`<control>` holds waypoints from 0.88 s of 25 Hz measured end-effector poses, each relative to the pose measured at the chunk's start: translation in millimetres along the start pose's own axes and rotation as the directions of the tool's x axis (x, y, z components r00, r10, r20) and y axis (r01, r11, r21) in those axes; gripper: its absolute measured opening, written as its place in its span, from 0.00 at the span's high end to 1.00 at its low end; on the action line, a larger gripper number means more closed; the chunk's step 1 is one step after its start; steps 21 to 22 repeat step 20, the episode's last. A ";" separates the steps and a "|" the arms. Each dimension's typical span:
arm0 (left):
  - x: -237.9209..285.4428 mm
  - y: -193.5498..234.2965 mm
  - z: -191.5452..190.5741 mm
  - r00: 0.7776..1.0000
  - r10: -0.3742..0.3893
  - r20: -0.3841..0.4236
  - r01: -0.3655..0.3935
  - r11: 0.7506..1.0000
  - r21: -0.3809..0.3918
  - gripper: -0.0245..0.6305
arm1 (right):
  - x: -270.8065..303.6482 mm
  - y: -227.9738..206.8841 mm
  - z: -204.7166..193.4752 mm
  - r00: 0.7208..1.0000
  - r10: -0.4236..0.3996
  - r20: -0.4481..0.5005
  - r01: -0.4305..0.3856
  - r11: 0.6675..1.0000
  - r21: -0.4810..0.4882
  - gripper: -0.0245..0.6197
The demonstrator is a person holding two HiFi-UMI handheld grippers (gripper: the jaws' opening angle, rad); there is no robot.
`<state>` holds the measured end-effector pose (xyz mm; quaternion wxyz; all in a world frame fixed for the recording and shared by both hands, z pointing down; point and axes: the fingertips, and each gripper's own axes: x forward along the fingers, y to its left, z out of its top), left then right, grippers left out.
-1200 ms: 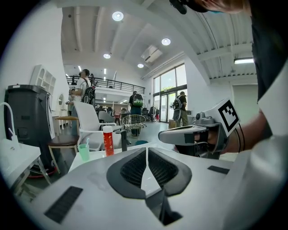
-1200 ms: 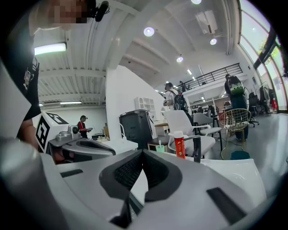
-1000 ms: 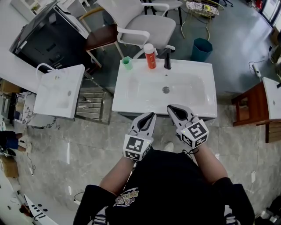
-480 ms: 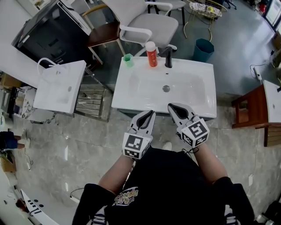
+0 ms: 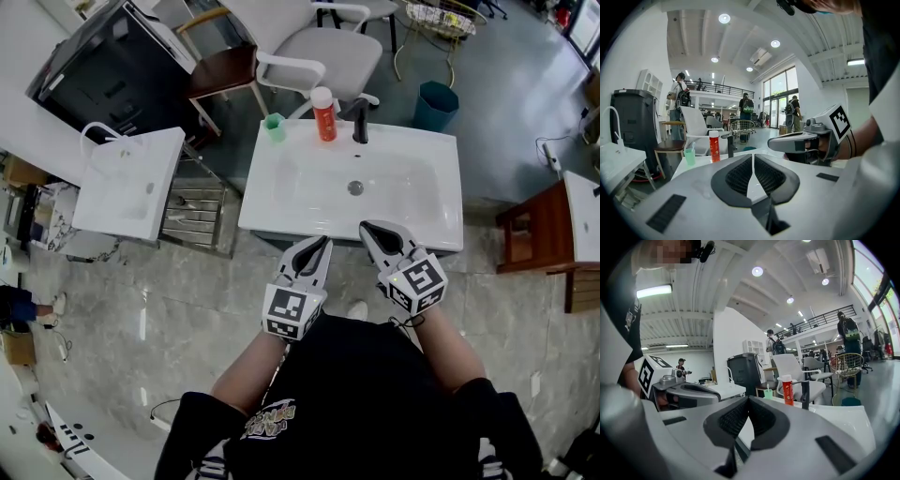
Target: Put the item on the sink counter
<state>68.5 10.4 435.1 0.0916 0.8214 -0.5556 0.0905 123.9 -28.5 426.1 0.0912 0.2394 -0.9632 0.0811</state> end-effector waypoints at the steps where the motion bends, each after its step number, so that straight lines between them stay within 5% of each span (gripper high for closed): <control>1: -0.2 0.4 0.3 1.000 0.000 0.000 0.000 1.000 0.000 0.92 | 0.4 0.3 0.8 1.000 0.001 0.001 -0.001 1.000 0.000 0.88; 22: -2.8 2.4 0.8 1.000 0.002 0.000 -0.002 1.000 -0.001 0.92 | 3.7 3.0 1.1 1.000 0.005 0.004 -0.005 1.000 0.005 0.88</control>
